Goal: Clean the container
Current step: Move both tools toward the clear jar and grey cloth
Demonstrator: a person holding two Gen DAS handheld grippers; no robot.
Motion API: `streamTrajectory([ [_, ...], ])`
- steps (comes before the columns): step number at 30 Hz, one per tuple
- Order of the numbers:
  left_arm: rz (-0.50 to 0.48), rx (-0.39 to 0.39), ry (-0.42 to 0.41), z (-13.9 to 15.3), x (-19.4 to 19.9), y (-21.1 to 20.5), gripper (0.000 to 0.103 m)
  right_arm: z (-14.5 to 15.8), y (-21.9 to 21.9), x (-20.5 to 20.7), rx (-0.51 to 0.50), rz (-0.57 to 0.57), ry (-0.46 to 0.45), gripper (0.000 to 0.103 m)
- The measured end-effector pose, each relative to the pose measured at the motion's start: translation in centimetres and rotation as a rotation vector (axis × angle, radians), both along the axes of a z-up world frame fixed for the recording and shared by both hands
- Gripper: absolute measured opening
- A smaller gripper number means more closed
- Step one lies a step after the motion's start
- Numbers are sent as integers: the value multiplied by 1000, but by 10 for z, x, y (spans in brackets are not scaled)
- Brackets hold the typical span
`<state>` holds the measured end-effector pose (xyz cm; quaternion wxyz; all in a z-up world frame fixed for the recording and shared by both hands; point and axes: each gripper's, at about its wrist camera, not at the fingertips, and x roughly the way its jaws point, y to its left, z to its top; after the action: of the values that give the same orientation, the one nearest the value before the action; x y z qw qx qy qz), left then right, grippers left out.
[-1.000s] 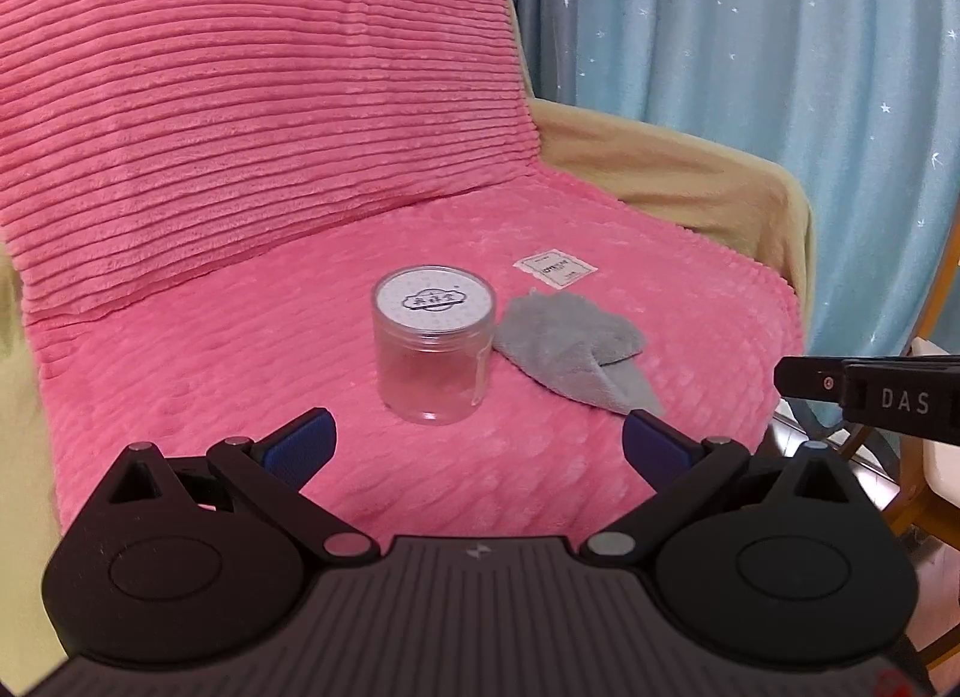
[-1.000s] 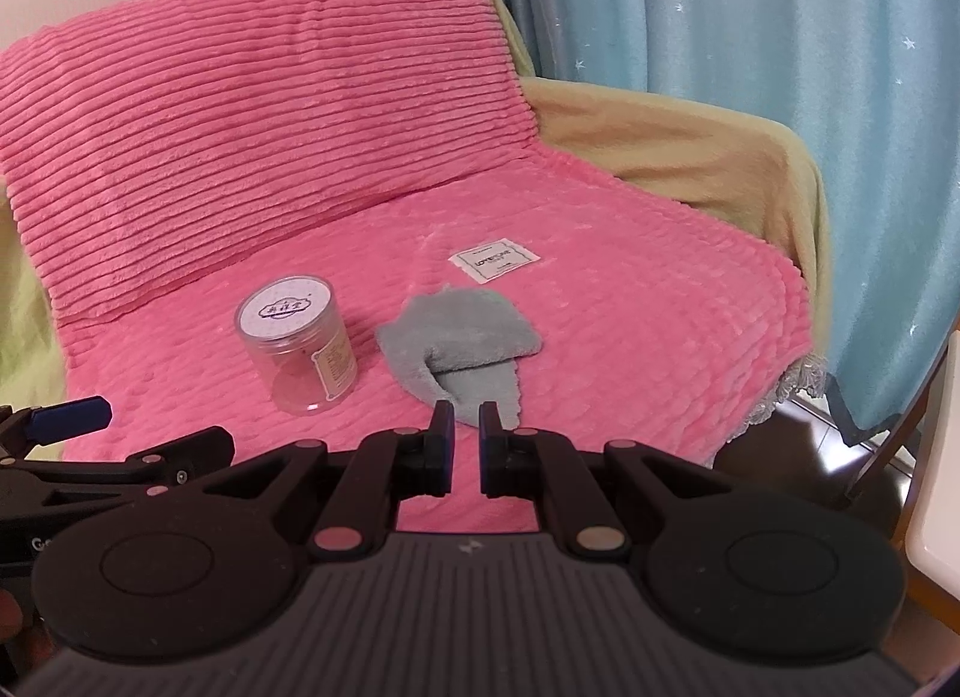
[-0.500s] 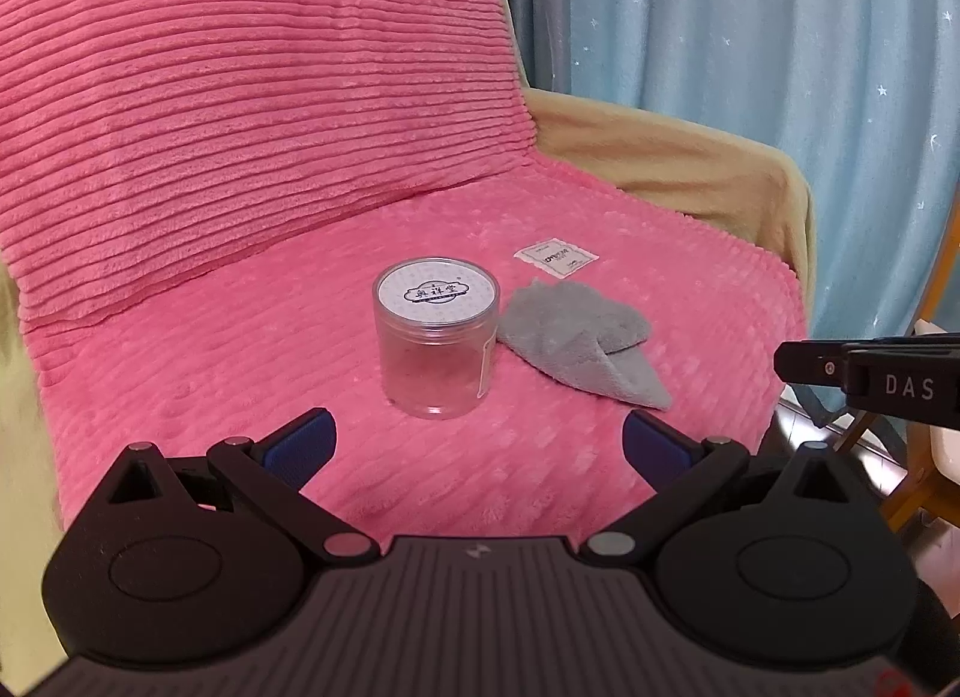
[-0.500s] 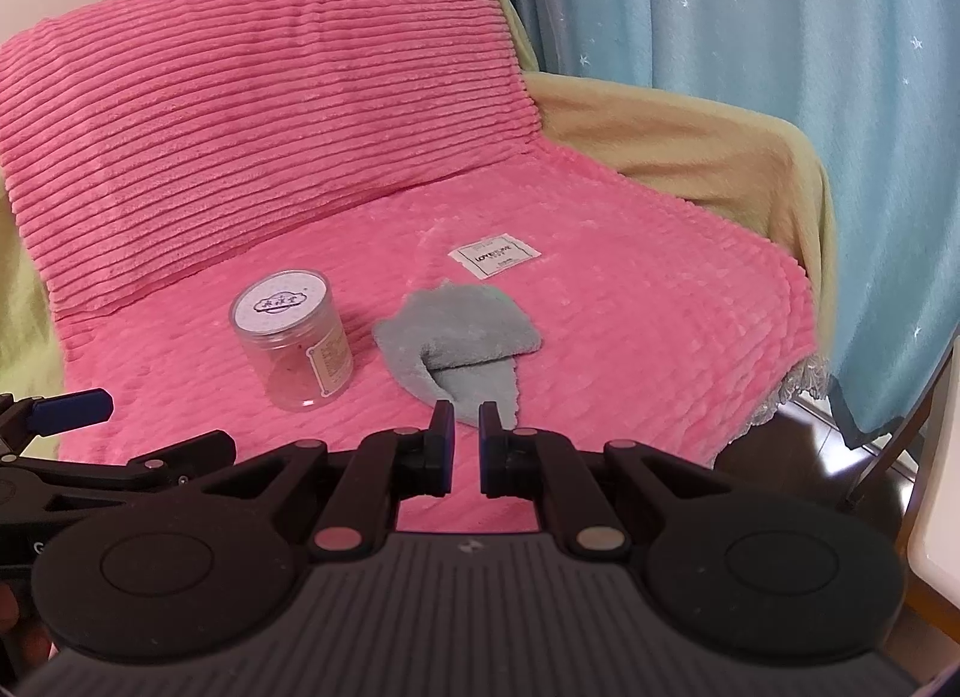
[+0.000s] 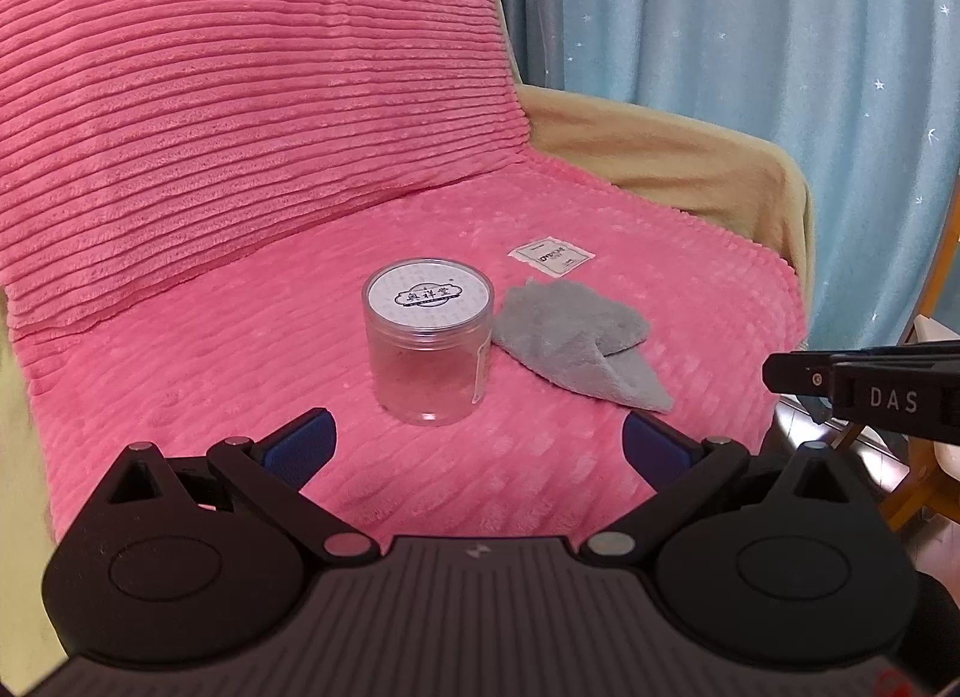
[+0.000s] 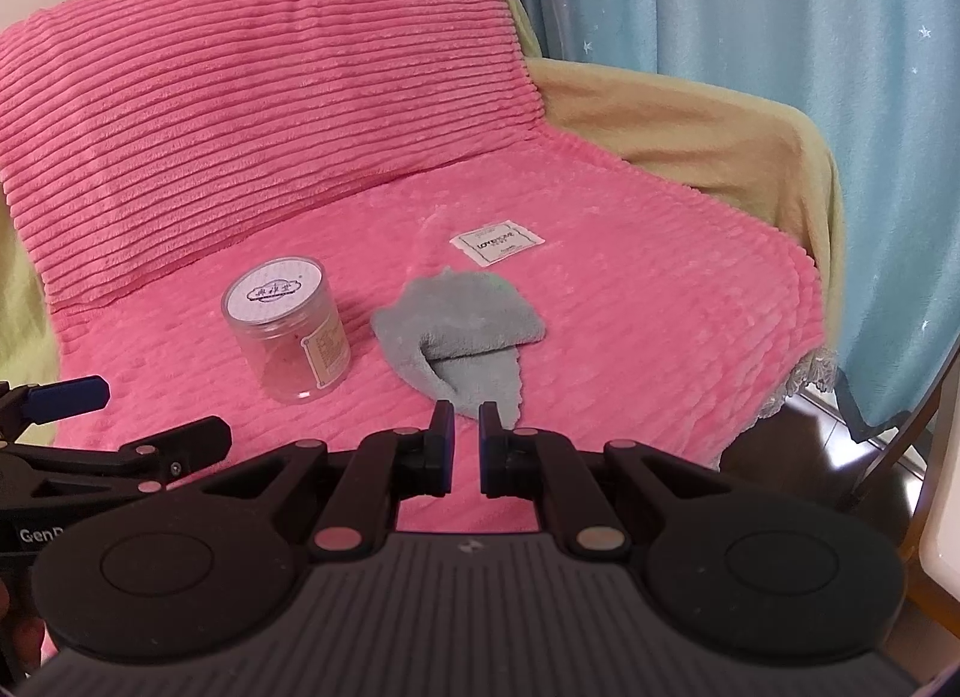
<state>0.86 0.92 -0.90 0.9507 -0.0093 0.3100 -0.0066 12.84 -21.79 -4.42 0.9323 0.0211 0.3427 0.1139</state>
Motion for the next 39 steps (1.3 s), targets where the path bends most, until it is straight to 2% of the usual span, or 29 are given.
streamTrajectory([
  [13,7,-36,-1,-9,7,14,102,-14,8,12,-13,11,24,4],
  [32,7,-38,20,-18,12,11,102,-17,7,11,11,26,28,4],
  [39,-5,-35,6,-18,11,10,102,-22,10,17,8,78,9,4],
])
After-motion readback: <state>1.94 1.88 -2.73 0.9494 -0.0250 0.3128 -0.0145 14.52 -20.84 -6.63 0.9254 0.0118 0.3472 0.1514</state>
